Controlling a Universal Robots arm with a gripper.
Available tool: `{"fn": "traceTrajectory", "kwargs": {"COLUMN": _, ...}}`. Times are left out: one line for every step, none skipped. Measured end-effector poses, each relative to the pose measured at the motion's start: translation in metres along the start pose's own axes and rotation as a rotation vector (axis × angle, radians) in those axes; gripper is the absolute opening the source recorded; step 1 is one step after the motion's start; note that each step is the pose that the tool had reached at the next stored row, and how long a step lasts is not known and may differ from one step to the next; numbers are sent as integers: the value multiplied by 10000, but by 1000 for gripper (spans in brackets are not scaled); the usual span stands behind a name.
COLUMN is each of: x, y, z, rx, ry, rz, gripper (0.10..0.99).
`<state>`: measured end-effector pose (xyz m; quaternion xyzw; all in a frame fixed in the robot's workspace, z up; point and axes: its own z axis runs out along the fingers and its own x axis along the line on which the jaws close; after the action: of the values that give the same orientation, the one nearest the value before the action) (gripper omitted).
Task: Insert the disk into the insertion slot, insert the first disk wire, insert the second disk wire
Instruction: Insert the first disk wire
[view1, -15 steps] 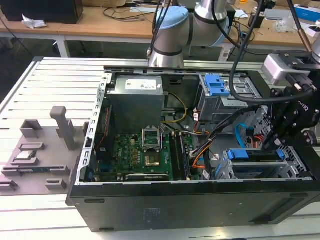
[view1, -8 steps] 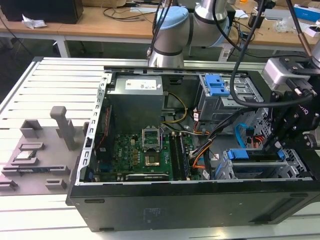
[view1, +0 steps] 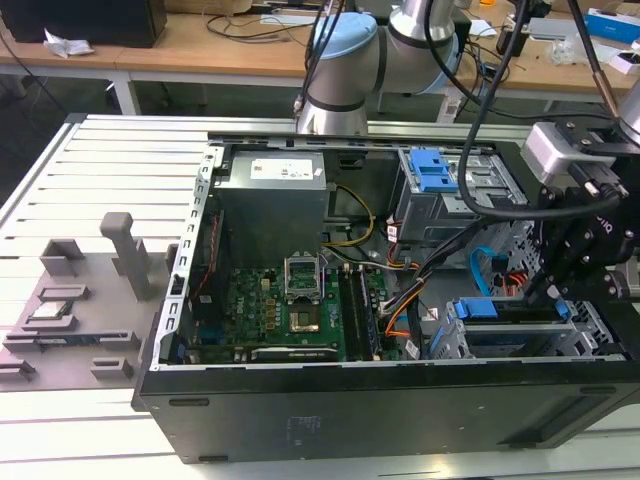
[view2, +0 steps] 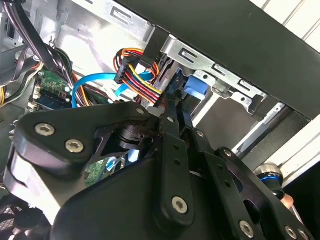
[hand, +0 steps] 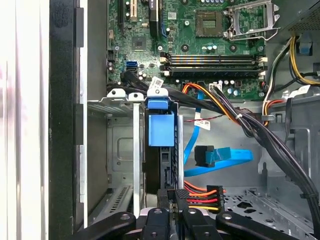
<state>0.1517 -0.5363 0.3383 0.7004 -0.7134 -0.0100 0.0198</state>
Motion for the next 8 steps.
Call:
{"fn": "traceTrajectory", "kwargs": {"x": 0, "y": 0, "z": 7, "rx": 0, "ry": 1, "rz": 0, "gripper": 169}}
{"fn": "traceTrajectory", "kwargs": {"x": 0, "y": 0, "z": 10, "rx": 0, "ry": 2, "rz": 0, "gripper": 169}}
{"fn": "traceTrajectory", "kwargs": {"x": 0, "y": 0, "z": 10, "rx": 0, "ry": 2, "rz": 0, "gripper": 169}}
{"fn": "traceTrajectory", "kwargs": {"x": 0, "y": -1, "z": 11, "rx": 0, "ry": 1, "rz": 0, "gripper": 169}}
{"fn": "traceTrajectory", "kwargs": {"x": 0, "y": -1, "z": 13, "rx": 0, "ry": -2, "rz": 0, "gripper": 169}}
{"fn": "traceTrajectory", "kwargs": {"x": 0, "y": -1, "z": 13, "rx": 0, "ry": -1, "rz": 0, "gripper": 169}}
{"fn": "traceTrajectory", "kwargs": {"x": 0, "y": -1, "z": 13, "rx": 0, "ry": -1, "rz": 0, "gripper": 169}}
{"fn": "traceTrajectory", "kwargs": {"x": 0, "y": 0, "z": 14, "rx": -1, "ry": -3, "rz": 0, "gripper": 169}}
